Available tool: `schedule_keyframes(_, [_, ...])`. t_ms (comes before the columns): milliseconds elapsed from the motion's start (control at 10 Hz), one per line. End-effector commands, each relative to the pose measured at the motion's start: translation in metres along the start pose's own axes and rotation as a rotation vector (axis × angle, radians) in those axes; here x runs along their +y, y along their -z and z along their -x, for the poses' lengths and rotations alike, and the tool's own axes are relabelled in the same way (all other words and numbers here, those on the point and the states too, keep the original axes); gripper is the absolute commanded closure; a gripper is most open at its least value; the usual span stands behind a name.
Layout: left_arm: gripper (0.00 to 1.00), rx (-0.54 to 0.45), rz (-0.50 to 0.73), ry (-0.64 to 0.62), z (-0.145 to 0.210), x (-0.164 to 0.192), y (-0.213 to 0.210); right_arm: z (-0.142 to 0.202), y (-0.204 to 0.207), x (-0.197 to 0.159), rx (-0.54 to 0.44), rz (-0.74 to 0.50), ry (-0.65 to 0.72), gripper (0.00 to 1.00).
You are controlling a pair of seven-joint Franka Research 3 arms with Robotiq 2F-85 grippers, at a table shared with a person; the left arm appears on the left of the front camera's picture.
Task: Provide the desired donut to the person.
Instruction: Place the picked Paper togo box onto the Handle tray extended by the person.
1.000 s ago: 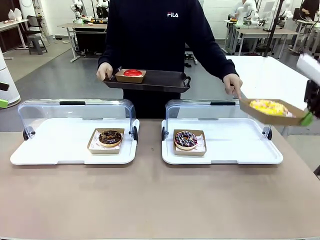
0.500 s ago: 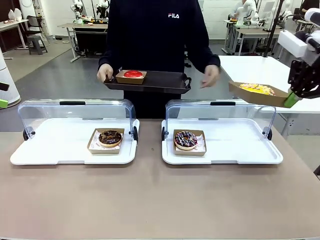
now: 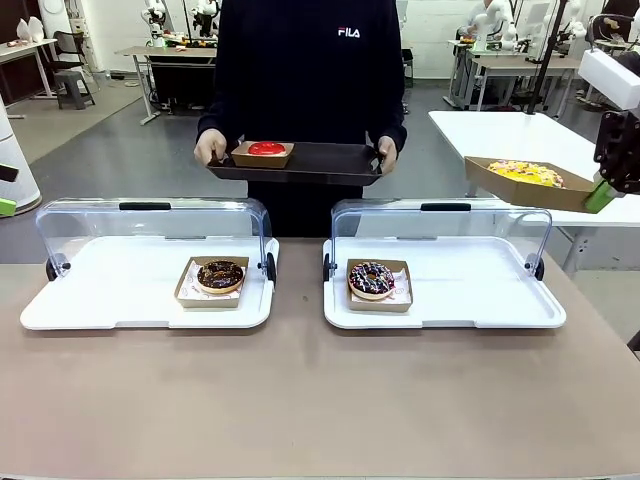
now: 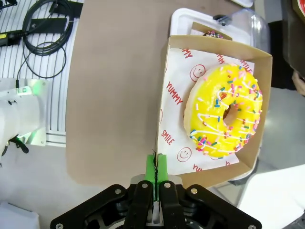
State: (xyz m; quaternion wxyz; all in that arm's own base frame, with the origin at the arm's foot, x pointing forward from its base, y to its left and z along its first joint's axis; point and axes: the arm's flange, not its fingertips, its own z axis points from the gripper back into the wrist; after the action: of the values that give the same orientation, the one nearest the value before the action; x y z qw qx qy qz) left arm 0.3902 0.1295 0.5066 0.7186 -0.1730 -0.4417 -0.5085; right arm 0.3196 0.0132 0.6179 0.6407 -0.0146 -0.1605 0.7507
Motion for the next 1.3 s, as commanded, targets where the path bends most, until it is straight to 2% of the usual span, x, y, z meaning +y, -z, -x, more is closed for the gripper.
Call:
schedule_keyframes(0, [0.0,-0.018,-0.012,0.003,0.0007,-0.0011,0.0003,0.0024,0.0052,0.0001,0.007,-0.005,-0.016,1.0])
schedule_keyframes(1200, [0.0,-0.018,-0.012,0.003,0.0007,-0.0011,0.0003,0.0024,0.0052,0.0001,0.007,-0.005,-0.016,1.0])
